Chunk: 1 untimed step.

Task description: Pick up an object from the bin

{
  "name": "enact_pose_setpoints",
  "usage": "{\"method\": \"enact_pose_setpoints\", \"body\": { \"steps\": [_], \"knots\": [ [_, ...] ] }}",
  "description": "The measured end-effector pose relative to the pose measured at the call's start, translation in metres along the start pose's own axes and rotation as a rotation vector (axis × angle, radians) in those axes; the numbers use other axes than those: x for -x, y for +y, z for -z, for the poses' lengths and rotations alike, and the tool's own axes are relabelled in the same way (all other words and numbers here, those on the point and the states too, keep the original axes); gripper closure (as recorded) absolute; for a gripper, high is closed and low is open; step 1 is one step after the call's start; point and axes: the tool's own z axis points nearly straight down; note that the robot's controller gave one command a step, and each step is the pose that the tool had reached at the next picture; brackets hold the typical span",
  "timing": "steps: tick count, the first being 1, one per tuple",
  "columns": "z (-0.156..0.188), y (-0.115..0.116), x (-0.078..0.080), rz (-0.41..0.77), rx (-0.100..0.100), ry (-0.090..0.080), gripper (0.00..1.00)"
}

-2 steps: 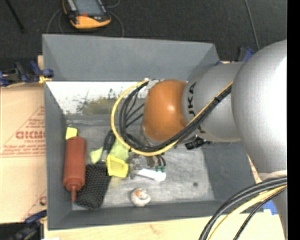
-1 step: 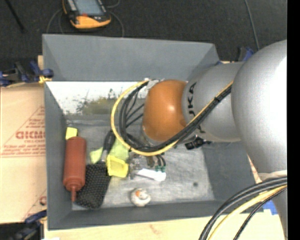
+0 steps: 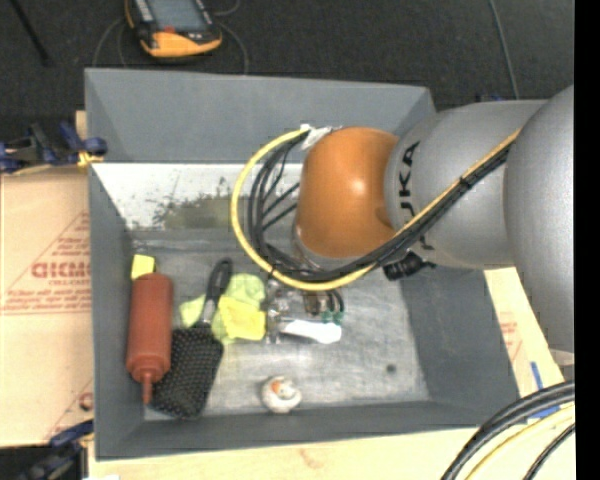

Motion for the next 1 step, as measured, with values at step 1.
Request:
{"method": "enact_pose_setpoints", "body": {
  "steps": [1],
  "knots": [
    [0.0157,0.0,0.0024,-0.001,0.0,-0.002,1.0]
  ]
}}
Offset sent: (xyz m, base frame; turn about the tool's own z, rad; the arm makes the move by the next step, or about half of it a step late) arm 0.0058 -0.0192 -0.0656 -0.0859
